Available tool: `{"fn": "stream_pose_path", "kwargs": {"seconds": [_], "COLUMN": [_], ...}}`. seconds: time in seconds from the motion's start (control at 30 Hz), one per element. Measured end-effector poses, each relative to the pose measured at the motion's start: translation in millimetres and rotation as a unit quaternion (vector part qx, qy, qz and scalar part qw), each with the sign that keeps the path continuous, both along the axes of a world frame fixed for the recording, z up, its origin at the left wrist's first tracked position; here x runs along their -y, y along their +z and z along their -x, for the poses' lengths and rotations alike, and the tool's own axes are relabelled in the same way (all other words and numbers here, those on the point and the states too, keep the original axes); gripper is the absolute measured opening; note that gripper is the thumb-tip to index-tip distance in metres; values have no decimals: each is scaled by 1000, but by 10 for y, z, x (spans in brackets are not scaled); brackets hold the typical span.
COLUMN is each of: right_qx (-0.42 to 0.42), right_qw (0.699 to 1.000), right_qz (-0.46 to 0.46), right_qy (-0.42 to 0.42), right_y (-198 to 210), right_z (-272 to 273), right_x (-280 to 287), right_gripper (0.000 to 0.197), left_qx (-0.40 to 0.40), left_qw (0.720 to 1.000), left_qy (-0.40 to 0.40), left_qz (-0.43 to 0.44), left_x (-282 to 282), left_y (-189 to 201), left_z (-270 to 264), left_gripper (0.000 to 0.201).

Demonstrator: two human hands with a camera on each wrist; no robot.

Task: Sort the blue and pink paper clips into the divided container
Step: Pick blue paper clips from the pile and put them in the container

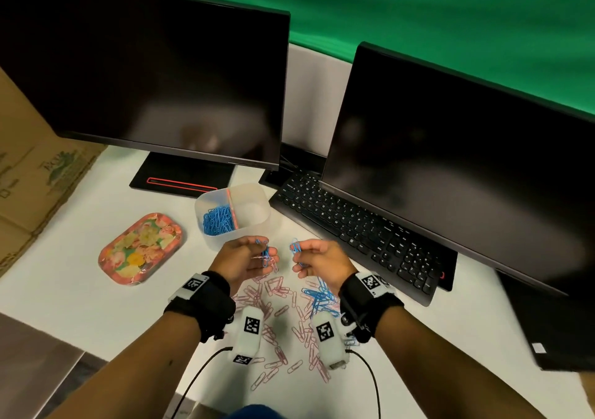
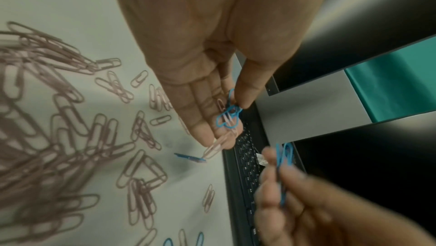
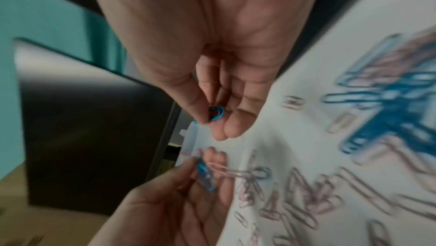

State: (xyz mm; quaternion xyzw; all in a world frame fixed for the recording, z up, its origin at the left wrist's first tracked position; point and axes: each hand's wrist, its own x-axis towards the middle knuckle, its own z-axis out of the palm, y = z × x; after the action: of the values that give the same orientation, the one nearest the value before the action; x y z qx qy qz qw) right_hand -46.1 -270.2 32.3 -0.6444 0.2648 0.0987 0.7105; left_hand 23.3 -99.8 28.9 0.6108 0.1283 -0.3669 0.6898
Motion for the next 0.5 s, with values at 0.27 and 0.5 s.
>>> {"fn": "stream_pose_path", "kwargs": {"seconds": [0.27, 0.5], "right_qx": [31, 66], "right_qw": [961, 890], "right_qz": [217, 386], "right_qy": [169, 233], "right_y": [470, 525], "right_z": [-1052, -1094], "right_x": [-572, -646], "right_gripper": [20, 22], "left_qx": [-21, -25], "left_qw": [999, 999], "left_qy": [22, 38], "left_qz": [-24, 18], "left_x": [-140, -266], "left_y": [-9, 89], "left_z": [149, 74], "left_gripper": [12, 13]}}
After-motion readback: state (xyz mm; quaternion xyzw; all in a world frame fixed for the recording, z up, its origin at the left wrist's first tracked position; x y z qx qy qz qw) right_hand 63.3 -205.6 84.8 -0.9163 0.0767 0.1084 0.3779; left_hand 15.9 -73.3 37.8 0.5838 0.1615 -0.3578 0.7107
